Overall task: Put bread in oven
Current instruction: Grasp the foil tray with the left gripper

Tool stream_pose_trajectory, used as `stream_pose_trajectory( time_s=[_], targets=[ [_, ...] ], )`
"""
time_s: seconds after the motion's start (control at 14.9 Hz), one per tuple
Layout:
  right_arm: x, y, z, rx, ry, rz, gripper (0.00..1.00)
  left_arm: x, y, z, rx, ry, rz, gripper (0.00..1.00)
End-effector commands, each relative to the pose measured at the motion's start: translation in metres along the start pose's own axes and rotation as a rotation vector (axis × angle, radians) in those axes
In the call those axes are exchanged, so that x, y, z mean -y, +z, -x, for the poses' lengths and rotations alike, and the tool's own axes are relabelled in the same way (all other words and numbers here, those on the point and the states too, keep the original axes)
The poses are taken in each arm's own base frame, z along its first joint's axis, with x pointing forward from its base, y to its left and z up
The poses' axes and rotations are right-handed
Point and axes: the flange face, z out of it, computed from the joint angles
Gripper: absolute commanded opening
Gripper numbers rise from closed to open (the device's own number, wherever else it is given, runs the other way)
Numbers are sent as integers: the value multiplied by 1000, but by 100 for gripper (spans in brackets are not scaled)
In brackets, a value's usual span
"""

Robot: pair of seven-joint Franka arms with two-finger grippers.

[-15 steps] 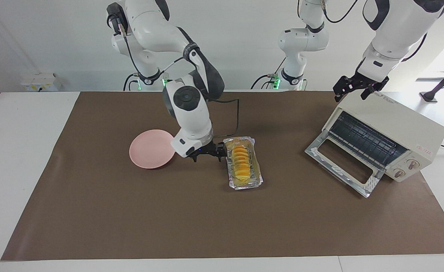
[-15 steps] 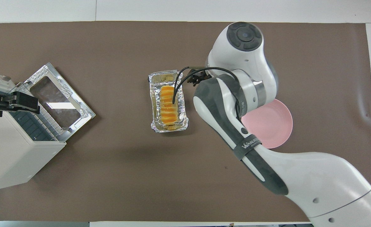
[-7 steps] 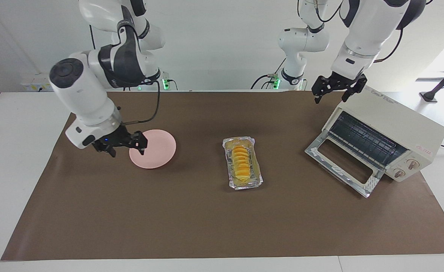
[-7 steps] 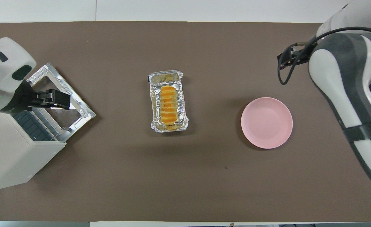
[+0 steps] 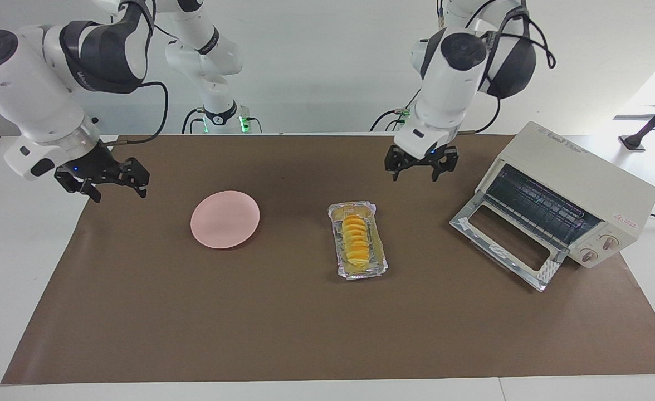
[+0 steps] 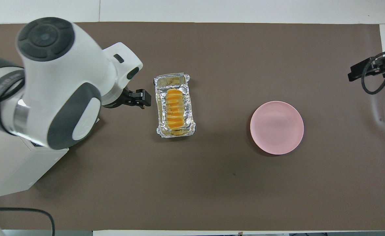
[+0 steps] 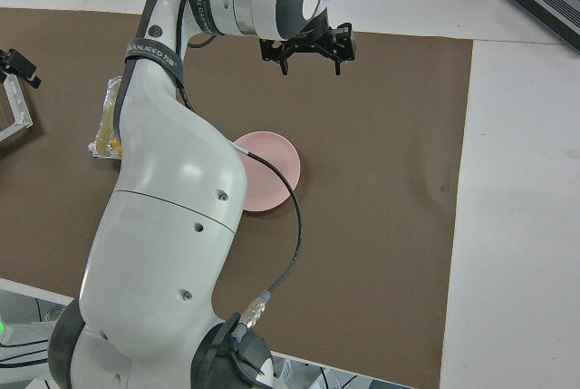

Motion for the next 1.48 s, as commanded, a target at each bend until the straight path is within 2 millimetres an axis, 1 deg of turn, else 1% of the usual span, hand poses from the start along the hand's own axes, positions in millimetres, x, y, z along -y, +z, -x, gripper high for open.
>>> stream_pose_trajectory(
  time_s=[0.0, 0.07, 0.13, 0.2, 0.27, 0.34, 0.4, 0.47, 0.54, 0.6, 0.8, 0.94, 1.01, 1.14, 1.21, 1.27, 1.34, 1.41],
  targets=[
    [8, -23, 43, 5, -18, 16, 100, -55, 33, -33, -27, -53, 22, 100],
    [9, -33, 57, 14, -13, 22, 100, -66, 40, -33, -36, -53, 28, 100],
    [8, -40, 70, 19, -8, 21, 100, -76, 70, -39, -7, -47, 9, 100],
    [7, -44, 79, 18, -5, 22, 100, -96, 89, -42, 3, -33, -3, 100],
    [3, -44, 85, 22, 1, 21, 100, -108, 100, -47, 0, -36, -10, 100],
    [3, -45, 92, 23, 6, 22, 100, -112, 113, -49, 9, -39, -18, 99],
    [4, -44, 96, 23, 5, 23, 100, -122, 120, -47, 3, -32, -17, 95],
    [5, -45, 97, 24, 3, 23, 100, -128, 126, -45, 2, -36, -19, 94],
    [7, -45, 99, 26, 5, 24, 100, -131, 134, -49, -9, -38, -16, 94],
    [6, -43, 98, 24, 6, 23, 100, -132, 140, -49, -5, -37, -16, 91],
    [6, -44, 100, 29, 5, 22, 100, -134, 146, -52, -16, -37, -10, 87],
    [7, -45, 99, 26, 12, 23, 100, -132, 160, -56, -9, -38, -27, 86],
    [7, -45, 99, 25, 14, 21, 100, -139, 163, -53, -18, -25, -39, 86],
    [7, -46, 100, 27, 6, 21, 100, -141, 166, -51, -18, -19, -45, 83],
    [8, -46, 100, 31, 5, 20, 100, -143, 173, -51, -12, -26, -50, 81],
    [10, -46, 100, 31, 2, 20, 100, -148, 174, -49, -13, -32, -50, 76],
    [10, -46, 100, 31, 0, 20, 100, -148, 176, -49, -13, -51, -54, 67],
    [10, -46, 100, 31, 0, 20, 100, -152, 176, -46, -13, -51, -56, 55]
  ],
)
